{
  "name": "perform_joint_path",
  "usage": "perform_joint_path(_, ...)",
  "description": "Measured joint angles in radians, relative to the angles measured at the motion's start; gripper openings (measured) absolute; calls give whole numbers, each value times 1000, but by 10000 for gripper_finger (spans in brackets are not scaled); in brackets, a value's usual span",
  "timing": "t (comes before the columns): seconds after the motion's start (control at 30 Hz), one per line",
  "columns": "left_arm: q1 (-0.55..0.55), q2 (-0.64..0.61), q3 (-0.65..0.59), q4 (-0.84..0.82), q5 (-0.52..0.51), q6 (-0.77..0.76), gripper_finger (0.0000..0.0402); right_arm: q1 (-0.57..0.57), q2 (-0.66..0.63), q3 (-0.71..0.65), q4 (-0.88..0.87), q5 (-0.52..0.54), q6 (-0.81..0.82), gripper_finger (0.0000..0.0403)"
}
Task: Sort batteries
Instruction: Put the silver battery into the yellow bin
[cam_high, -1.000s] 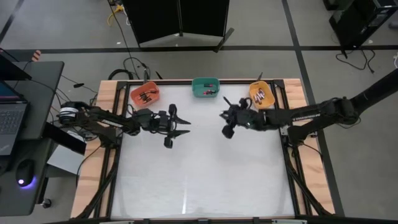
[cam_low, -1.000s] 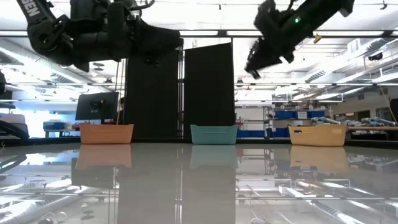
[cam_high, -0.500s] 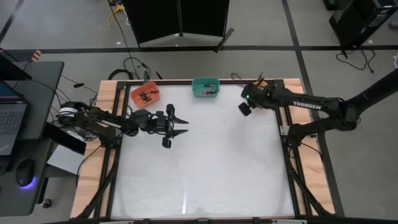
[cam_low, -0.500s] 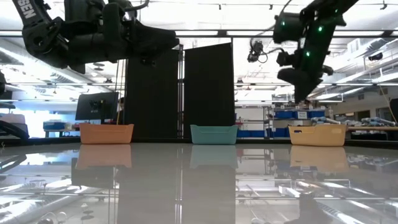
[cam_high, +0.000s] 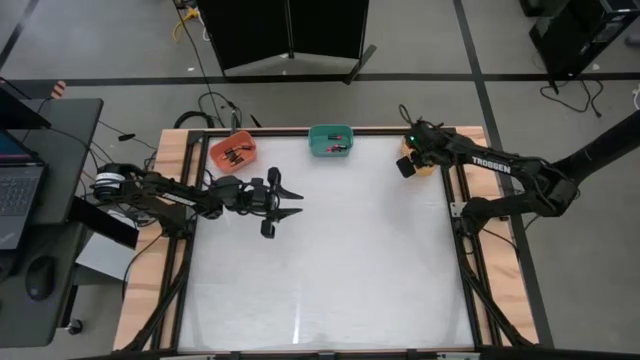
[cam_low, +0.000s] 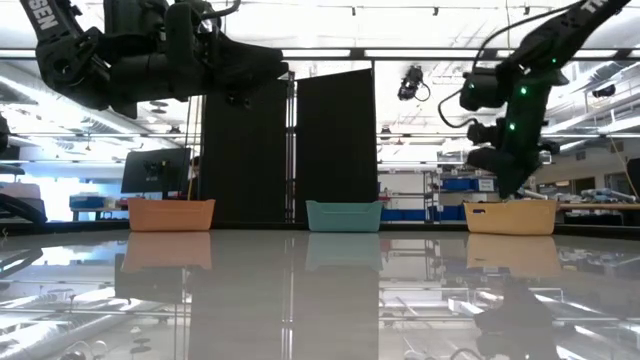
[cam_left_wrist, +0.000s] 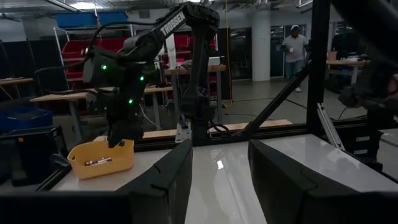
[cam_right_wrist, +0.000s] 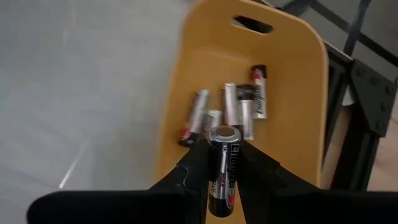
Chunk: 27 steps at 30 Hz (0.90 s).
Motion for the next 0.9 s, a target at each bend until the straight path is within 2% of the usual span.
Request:
perform_joint_path(0.2,0,0,0,1,0,1,163,-62,0,-39,52,0,-24,69)
perform_joint_path(0.5,-1,0,1,23,3,-1,163,-61,11,-40,83,-18,-5,69)
perform_joint_path(0.9,-1,0,1,21,3,-2,163,-69,159,-39,202,-56,-1,69)
